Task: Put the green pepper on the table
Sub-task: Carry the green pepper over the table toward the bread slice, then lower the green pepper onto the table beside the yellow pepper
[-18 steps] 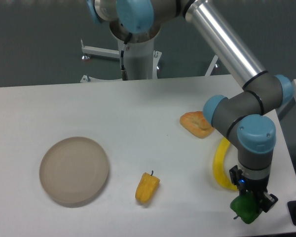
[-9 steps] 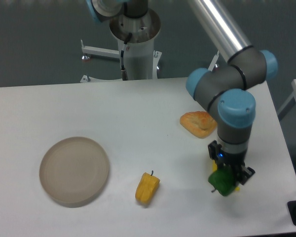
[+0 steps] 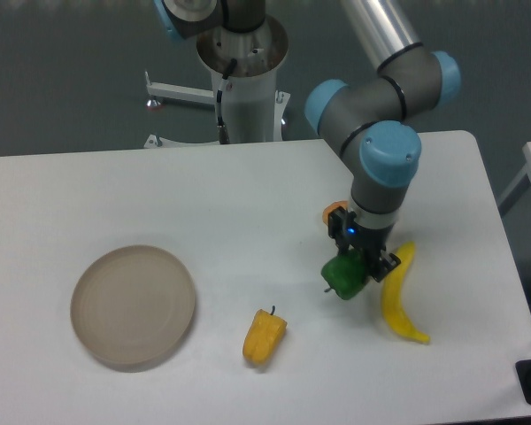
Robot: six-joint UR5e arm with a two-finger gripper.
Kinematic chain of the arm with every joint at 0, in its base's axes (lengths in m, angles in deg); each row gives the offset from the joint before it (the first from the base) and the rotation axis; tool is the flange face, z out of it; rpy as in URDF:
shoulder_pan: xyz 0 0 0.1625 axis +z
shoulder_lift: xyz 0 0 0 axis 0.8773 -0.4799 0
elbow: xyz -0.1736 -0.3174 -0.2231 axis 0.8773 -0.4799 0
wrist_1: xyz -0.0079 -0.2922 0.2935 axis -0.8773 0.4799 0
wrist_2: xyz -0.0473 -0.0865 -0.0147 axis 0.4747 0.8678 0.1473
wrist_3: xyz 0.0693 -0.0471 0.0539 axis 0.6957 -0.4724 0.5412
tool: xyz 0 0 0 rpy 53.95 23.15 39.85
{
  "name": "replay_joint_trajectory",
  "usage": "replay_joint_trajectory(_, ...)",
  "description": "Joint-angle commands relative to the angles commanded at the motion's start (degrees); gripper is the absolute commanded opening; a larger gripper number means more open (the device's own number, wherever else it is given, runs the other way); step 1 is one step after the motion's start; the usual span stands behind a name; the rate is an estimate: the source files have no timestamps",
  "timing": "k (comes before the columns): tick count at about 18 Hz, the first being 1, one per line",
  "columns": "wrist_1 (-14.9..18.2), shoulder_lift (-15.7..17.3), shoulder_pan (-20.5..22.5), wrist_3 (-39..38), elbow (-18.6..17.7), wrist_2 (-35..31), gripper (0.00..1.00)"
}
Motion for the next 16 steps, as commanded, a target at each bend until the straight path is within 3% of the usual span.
replay_joint_trajectory(3,-0.79,1.4,-2.45,-14.83,-1.85,0.09,0.38)
replay_joint_trajectory(7,-0.88,1.41,-4.57,-19.52,-3.78,0.44,0.38)
replay_joint_trajectory(13,-1.14,1.5,-4.49,-18.83,-5.72,2.02,0.38)
replay_joint_trajectory(16,-1.06,1.15,-3.52,-10.7,-5.89,3.68,0.38)
